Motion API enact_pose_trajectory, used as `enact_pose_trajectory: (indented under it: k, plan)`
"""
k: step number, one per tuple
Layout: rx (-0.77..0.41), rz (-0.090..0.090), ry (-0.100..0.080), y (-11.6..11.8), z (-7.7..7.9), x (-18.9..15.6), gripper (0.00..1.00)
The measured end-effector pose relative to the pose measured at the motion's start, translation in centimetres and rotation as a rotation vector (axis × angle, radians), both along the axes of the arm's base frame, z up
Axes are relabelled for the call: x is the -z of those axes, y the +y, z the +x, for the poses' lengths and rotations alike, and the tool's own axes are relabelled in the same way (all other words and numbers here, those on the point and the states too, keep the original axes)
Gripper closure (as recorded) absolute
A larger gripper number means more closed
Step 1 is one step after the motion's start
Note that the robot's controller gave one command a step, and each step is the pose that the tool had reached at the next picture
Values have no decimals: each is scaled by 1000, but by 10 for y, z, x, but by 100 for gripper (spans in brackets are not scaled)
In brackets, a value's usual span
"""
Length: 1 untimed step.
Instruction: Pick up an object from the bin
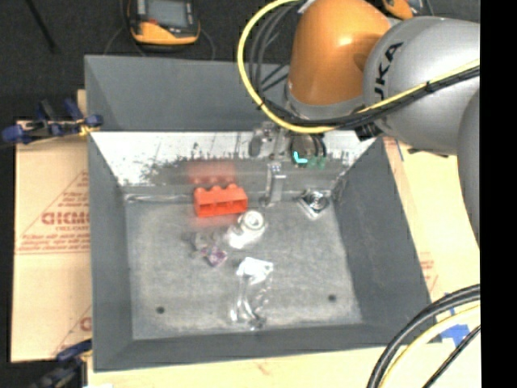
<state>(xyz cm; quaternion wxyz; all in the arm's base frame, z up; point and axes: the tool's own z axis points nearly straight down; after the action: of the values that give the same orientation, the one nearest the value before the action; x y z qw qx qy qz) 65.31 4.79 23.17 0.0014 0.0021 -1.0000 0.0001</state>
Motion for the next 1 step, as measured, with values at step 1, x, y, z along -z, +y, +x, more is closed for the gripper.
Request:
enact_pose_trajectory:
  k: [1]
  plan:
    - [332,0,0,25,-32,68,0]
